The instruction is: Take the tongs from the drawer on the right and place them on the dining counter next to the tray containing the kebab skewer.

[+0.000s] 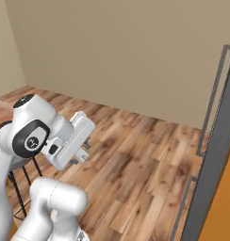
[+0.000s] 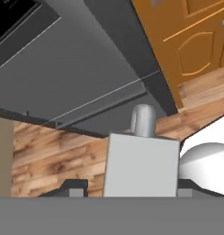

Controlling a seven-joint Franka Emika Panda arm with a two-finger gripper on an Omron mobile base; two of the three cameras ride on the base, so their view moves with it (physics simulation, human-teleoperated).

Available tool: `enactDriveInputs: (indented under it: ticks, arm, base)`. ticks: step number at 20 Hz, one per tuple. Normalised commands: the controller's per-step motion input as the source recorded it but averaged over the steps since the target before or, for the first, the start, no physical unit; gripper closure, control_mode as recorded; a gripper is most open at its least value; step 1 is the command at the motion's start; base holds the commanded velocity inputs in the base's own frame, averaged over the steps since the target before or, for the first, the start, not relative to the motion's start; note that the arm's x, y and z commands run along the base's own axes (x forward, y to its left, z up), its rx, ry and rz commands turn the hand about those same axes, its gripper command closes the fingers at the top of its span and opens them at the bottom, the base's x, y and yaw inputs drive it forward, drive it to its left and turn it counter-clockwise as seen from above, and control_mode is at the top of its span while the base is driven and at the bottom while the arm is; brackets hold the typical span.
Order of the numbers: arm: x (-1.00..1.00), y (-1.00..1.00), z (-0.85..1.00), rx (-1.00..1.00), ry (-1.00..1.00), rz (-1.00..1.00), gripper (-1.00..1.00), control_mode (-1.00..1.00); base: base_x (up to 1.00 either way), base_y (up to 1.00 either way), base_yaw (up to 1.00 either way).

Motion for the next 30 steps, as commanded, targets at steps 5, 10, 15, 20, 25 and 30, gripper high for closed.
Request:
enactDriveInputs:
  ticks: [5,10,15,20,25,30]
  arm:
    - [0.0,0.0,0.0,0.0,0.0,0.0,1.0,1.0]
    - [0.0,0.0,0.0,0.0,0.0,0.0,1.0,1.0]
    - [0.0,0.0,0.0,0.0,0.0,0.0,1.0,1.0]
    - [0.0,0.0,0.0,0.0,0.0,0.0,1.0,1.0]
    - [0.0,0.0,0.0,0.0,0.0,0.0,1.0,1.0]
    - [0.0,0.0,0.0,0.0,0.0,0.0,1.0,1.0]
  base:
    - [1.0,-0.33,0.07]
    - [1.0,-0.31,0.22]
    - [1.0,-0.27,0.34]
    - [1.0,-0.13,0.42]
    - [1.0,-0.09,0.5]
    - [1.0,-0.12,0.55]
